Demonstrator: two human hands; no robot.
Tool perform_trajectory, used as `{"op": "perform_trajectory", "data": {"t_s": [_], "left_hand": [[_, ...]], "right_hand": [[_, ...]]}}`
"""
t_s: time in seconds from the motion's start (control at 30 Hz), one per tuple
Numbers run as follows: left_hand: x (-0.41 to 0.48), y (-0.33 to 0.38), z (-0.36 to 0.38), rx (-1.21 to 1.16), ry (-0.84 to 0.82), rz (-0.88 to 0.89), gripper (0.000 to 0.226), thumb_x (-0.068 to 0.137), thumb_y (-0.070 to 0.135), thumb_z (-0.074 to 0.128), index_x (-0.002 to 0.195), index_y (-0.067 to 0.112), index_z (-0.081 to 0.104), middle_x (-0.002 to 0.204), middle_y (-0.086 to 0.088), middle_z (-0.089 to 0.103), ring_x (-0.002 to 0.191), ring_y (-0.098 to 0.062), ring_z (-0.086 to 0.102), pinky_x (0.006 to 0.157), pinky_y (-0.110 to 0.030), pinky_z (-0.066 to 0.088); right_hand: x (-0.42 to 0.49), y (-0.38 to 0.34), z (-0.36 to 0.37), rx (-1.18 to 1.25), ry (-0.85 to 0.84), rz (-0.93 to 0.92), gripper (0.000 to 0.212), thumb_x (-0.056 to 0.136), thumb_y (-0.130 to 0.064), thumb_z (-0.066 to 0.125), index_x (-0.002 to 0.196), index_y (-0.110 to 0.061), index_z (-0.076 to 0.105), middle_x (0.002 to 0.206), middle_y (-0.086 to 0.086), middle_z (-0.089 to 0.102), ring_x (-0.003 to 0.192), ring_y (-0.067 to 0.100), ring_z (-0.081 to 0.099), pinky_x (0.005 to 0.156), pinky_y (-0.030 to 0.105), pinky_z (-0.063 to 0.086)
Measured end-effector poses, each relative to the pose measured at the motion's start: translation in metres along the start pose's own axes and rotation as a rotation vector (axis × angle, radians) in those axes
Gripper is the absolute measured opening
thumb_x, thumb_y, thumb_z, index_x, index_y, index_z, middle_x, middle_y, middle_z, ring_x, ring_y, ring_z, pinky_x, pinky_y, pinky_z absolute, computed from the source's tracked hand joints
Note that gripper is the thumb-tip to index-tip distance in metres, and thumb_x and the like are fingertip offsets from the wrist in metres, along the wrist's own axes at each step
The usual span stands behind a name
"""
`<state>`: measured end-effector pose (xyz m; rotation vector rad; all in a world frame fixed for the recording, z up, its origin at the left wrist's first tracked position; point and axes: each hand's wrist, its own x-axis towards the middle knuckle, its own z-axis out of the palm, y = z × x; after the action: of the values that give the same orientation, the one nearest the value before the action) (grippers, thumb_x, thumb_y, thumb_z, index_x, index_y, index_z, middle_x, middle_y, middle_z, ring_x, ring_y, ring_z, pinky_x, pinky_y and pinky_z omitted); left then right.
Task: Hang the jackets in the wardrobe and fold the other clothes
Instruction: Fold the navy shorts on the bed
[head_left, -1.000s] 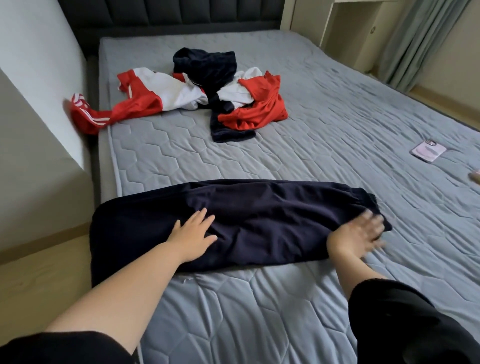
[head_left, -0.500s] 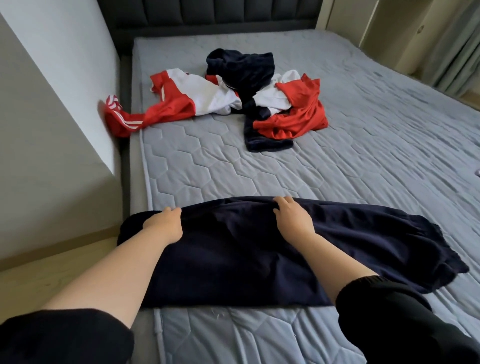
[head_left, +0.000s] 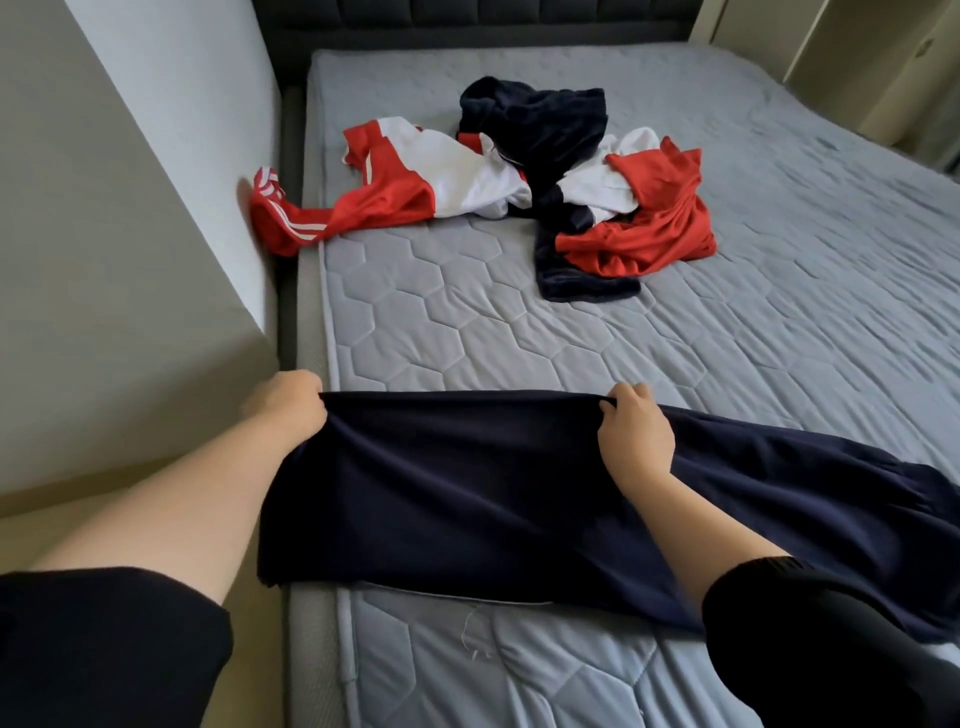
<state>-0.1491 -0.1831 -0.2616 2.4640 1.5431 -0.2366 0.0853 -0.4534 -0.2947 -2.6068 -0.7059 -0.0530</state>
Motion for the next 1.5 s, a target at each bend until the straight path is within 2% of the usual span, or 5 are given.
{"op": "perform_trajectory", "data": {"t_s": [0.47,0.97,1.1,1.27,1.5], "left_hand": [[-0.13,0.138,0.113,0.095,0.075,0.532,0.062,0.099,0.046,0.024,0.15,0.028,-0.005,0.158,-0.006,-0.012,0.145,-0.025,-0.014,0.114,-0.052,0.0],[-0.227,0.229,0.131,0.181,-0.241,0.792,0.058,0.1,0.044,0.025,0.151,0.03,0.001,0.158,0.0,-0.017,0.144,-0.022,-0.019,0.114,-0.05,-0.003],[-0.222,0.231,0.121,0.016,-0.38,0.753,0.059,0.096,0.034,0.04,0.15,0.032,0.016,0.159,0.002,-0.007,0.145,-0.017,-0.012,0.116,-0.044,-0.001],[-0.211,0.223,0.096,-0.745,-0.497,0.467,0.035,0.094,0.016,0.051,0.129,0.018,0.056,0.146,-0.002,0.042,0.132,-0.011,0.037,0.104,-0.018,0.025],[-0.183,0.192,0.067,-1.716,-0.809,-0.181,0.056,0.093,0.062,0.029,0.126,0.022,0.052,0.121,-0.007,0.06,0.108,-0.026,0.058,0.088,-0.042,0.042]], "right_hand": [[-0.046,0.055,-0.01,-0.172,-0.155,-0.099,0.048,0.096,-0.027,0.044,0.143,-0.015,0.038,0.155,0.011,0.023,0.141,0.026,0.02,0.115,0.044,0.01],[-0.083,0.211,-0.115,0.759,0.527,1.387,0.076,0.079,-0.041,0.07,0.136,-0.003,0.038,0.139,0.016,0.044,0.126,0.031,0.045,0.103,0.039,0.037],[-0.079,0.212,-0.119,1.236,0.412,1.248,0.054,0.084,-0.023,0.067,0.132,-0.007,0.048,0.129,0.008,0.056,0.116,0.024,0.055,0.089,0.027,0.044],[-0.078,0.162,-0.122,0.727,0.462,0.687,0.032,0.088,-0.01,0.057,0.119,-0.004,0.056,0.117,0.014,0.062,0.113,0.029,0.056,0.092,0.028,0.04],[-0.116,0.085,-0.099,0.305,-0.133,-0.288,0.061,0.08,-0.019,0.07,0.135,-0.01,0.046,0.138,0.003,0.05,0.129,0.017,0.044,0.105,0.016,0.023]]}}
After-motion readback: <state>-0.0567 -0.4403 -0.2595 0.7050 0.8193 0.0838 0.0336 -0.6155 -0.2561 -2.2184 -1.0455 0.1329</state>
